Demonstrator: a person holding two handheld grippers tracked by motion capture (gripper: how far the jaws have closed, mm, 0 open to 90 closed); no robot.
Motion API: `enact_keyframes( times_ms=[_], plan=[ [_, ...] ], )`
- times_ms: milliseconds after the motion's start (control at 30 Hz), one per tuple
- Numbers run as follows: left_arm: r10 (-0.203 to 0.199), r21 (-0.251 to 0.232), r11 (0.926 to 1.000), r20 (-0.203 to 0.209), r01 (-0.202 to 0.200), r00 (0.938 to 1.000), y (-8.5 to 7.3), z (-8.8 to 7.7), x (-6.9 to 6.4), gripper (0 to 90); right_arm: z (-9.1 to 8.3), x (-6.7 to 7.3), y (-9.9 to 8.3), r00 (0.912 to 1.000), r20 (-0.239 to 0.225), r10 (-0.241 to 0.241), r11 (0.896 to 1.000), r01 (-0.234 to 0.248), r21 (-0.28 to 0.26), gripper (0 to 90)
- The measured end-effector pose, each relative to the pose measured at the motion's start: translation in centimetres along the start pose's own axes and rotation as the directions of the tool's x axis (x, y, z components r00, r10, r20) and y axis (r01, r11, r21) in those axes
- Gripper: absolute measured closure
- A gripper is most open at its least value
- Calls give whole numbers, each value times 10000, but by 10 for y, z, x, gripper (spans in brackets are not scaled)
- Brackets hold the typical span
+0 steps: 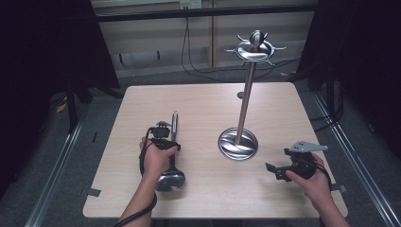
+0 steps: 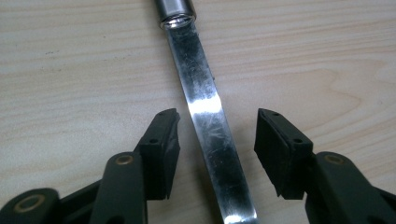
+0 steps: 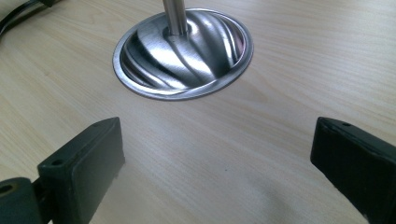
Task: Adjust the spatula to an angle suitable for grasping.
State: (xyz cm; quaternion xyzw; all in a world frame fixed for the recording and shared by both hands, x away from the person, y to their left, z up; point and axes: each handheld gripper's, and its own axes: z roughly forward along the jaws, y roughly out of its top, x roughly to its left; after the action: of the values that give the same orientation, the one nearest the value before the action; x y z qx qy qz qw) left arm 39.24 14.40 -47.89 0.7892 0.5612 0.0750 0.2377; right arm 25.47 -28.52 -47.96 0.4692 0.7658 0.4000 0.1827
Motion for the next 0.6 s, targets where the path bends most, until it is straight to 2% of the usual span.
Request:
enact_keyframes(
  times_ms=[33, 67, 100, 133, 167, 233, 333, 400, 433, 533, 567, 600],
  plan=[
    [10, -32, 10000, -191, -11, 9998, 0, 1, -4, 563, 0, 0, 0, 10000, 9, -11, 10000, 11, 1, 24],
    [10, -32, 10000, -191, -11, 9998, 0, 1, -4, 581, 1, 0, 0, 10000, 11, -25, 10000, 25, 1, 24],
    [-4, 63, 10000, -490, 7, 9988, 0, 1, -9, 618, 1, 0, 0, 10000, 12, -33, 10000, 33, 0, 25],
    [-4, 63, 10000, -490, 7, 9988, 0, 1, -9, 679, 1, 0, 0, 10000, 12, -33, 10000, 33, 0, 25],
    [-339, 202, 9992, -476, 349, 9983, 1, 0, -11, 691, 1, 1, 0, 10000, 22, -40, 10000, 40, 13, 26],
    [-405, 217, 9989, -524, 417, 9978, 1, 0, -12, 700, 1, 1, 0, 10000, 17, -57, 10000, 57, 23, 26],
    [-641, 277, 9974, -900, 669, 9939, 4, 2, -17, 716, 2, 1, 0, 10000, 5, -71, 10000, 71, 19, 26],
    [-741, 450, 9959, -988, 789, 9923, 6, 2, -18, 725, 1, 2, 1, 10000, -30, -68, 10000, 69, 24, 26],
    [-939, 496, 9939, -948, 989, 9911, 7, 2, -18, 738, 1, 2, 1, 10000, -41, -78, 10000, 78, 15, 26],
    [-903, 453, 9944, -998, 952, 9909, 7, 2, -19, 751, 1, 1, 0, 10000, -55, -67, 10000, 67, -1, 26],
    [-689, 564, 9956, -1012, 748, 9925, 7, 2, -19, 752, 1, 1, 0, 10000, -51, -48, 10000, 48, -16, 26],
    [-689, 564, 9956, -1012, 748, 9925, 7, 2, -19, 753, 1, 1, 0, 10000, -51, -48, 10000, 48, -16, 26]
  ],
)
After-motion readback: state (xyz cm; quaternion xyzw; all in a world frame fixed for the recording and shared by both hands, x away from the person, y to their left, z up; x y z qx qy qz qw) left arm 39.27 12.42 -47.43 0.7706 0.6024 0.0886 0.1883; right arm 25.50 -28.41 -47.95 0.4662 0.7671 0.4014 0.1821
